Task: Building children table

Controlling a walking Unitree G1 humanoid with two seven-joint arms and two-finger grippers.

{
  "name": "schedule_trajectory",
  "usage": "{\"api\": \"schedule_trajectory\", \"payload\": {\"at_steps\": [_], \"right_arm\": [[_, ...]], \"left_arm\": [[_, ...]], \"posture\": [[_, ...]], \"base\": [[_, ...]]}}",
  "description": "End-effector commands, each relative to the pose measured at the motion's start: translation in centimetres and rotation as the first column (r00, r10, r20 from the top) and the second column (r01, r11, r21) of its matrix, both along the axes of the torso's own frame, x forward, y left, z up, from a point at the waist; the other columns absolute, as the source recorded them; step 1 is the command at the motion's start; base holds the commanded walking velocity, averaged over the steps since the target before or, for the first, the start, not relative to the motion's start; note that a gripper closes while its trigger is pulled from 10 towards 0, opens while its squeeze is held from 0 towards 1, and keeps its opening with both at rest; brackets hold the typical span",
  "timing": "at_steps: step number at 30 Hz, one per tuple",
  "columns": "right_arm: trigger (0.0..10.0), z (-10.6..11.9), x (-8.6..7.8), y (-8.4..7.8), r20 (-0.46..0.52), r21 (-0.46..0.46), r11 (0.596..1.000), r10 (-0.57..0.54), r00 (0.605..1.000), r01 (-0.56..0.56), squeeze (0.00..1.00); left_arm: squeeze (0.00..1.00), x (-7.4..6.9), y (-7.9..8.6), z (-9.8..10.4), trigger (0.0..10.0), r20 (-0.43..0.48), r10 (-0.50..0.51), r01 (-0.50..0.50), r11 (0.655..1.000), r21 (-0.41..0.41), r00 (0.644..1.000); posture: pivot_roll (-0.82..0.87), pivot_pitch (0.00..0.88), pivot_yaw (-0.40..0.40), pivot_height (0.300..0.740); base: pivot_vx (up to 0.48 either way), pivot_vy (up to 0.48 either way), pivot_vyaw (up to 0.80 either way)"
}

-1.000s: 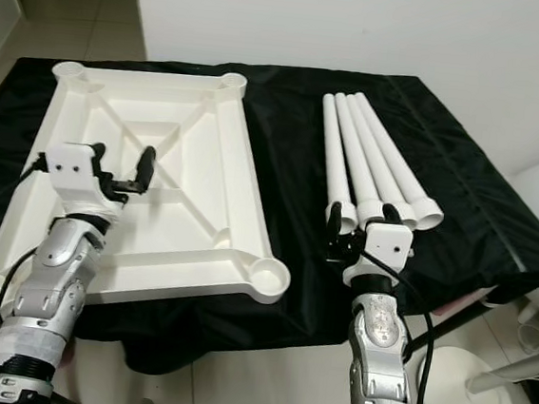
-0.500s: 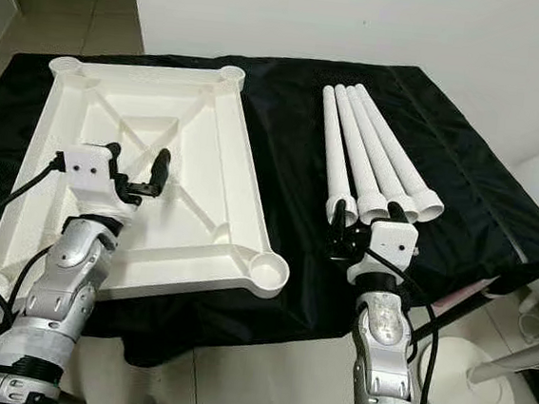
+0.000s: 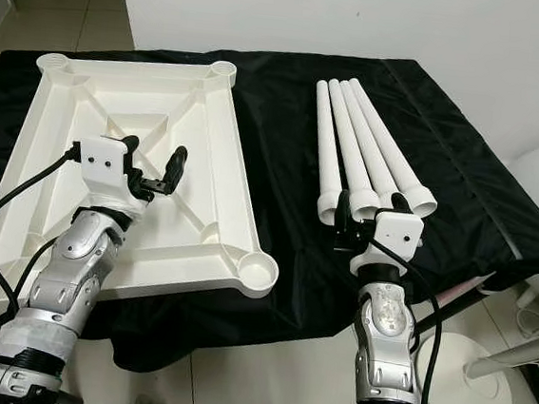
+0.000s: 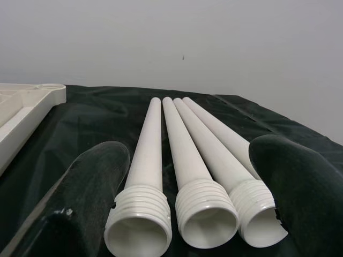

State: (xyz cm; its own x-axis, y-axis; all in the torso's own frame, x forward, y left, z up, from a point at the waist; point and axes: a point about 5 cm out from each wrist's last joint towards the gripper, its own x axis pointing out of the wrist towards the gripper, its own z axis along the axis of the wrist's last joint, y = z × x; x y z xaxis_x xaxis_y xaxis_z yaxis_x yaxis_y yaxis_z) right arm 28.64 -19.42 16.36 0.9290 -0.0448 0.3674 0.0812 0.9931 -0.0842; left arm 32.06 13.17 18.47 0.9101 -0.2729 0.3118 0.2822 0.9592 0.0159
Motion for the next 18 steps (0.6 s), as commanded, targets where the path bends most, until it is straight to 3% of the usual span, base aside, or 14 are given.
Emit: {"api": "schedule_trajectory", "payload": {"at_steps": [1, 7, 13, 18], "right_arm": [[10.0, -0.3, 0.0, -0.1, -0.011, 0.007, 1.0, -0.009, 1.0, 0.009, 0.0], [10.0, -0.3, 0.0, -0.1, -0.013, 0.006, 1.0, -0.01, 1.0, 0.01, 0.0], [10.0, -0.6, 0.1, -0.1, -0.034, 0.009, 1.0, -0.002, 0.999, 0.002, 0.0], [10.0, -0.2, 1.0, -0.1, -0.057, -0.008, 0.999, 0.036, 0.998, -0.036, 0.0]], "left_arm": [[0.0, 0.0, -0.5, 0.1, 10.0, 0.008, -0.044, 0.043, 0.999, 0.02, 0.999], [0.0, 0.1, -0.6, 0.2, 10.0, 0.014, -0.034, 0.034, 0.998, 0.045, 0.999], [0.0, 0.4, -1.0, 0.0, 10.0, -0.045, -0.042, 0.044, 0.998, 0.044, 0.998], [0.0, 1.3, -1.9, 1.2, 10.0, -0.075, -0.023, 0.031, 0.995, 0.099, 0.997]], "posture": [[0.05, 0.055, -0.006, 0.74], [0.05, 0.051, -0.005, 0.74], [0.06, 0.049, 0.002, 0.74], [0.08, 0.053, 0.032, 0.74]], "base": [[0.0, -0.315, 0.0], [0.0, -0.422, 0.0], [0.0, 0.0, 0.0], [0.0, 0.0, 0.0]]}}
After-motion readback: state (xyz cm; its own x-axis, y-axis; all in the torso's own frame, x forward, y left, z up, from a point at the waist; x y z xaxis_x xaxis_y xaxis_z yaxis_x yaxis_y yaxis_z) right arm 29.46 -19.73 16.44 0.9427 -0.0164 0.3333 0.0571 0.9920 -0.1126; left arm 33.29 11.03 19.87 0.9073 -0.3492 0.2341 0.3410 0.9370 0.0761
